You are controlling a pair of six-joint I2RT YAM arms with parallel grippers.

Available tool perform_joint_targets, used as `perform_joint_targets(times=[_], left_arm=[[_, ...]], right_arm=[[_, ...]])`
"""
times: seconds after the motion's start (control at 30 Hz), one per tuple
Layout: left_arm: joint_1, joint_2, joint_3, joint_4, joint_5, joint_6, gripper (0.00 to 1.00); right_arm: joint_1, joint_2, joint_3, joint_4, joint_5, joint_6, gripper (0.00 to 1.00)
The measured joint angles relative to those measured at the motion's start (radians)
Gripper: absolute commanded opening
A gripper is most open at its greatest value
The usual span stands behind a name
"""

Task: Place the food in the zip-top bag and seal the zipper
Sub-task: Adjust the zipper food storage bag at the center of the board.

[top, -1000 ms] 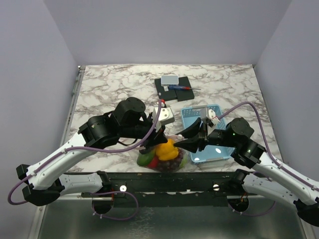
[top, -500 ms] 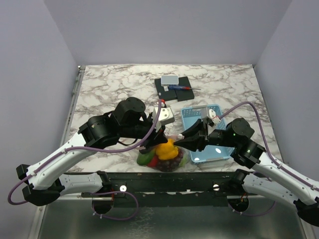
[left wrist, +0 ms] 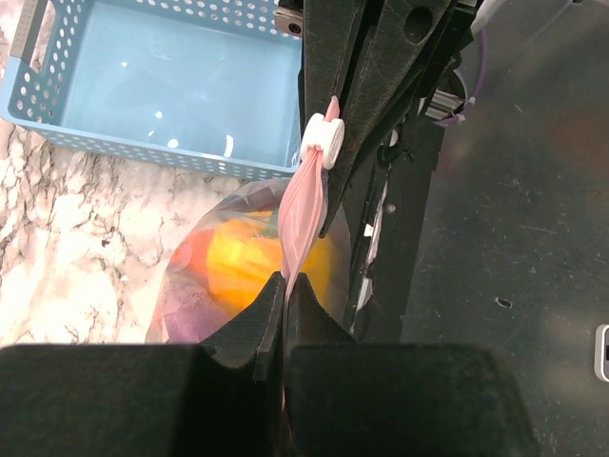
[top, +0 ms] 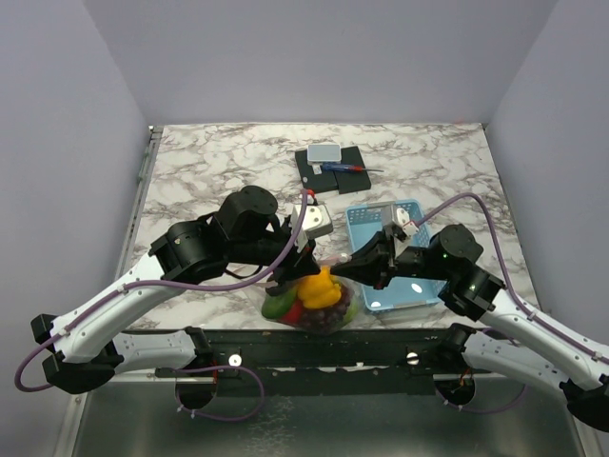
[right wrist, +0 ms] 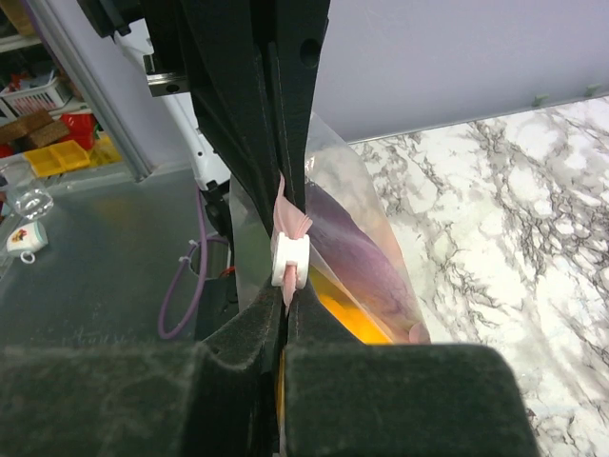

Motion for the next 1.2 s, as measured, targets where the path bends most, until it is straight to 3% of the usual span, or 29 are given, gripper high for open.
perform_joint_targets(times=[0.13,0.33,0.47,0.87,1.03,1.2], left_arm=[[0.0,0.0,-0.004,-0.001,0.006,0.0,0.0],[0.0,-0.001,-0.012,0.019,0.013,-0.002,0.5],[0.0,-0.007,-0.012,0.071,0.015,-0.008,0.69],[0.0,-0.005,-0.012,0.173,0.047,-0.008,0.69],[0.0,0.036,-0.012,0.178,0.079,-0.008,0.64],[0.0,0.048,-0.012,0.179,0.108,0.005,0.51]], right_arm=[[0.0,0.011,0.01,-0.012,-0.016,0.0,0.01],[0.0,0.026,0.032,-0.058,-0.04,-0.004,0.01],[0.0,0.036,0.035,-0.092,-0.052,-0.009,0.01],[0.0,0.042,0.038,-0.117,-0.08,-0.013,0.01],[0.0,0.051,0.041,-0.118,-0.085,-0.012,0.01],[0.0,0.055,0.041,-0.118,-0.089,-0.012,0.01]])
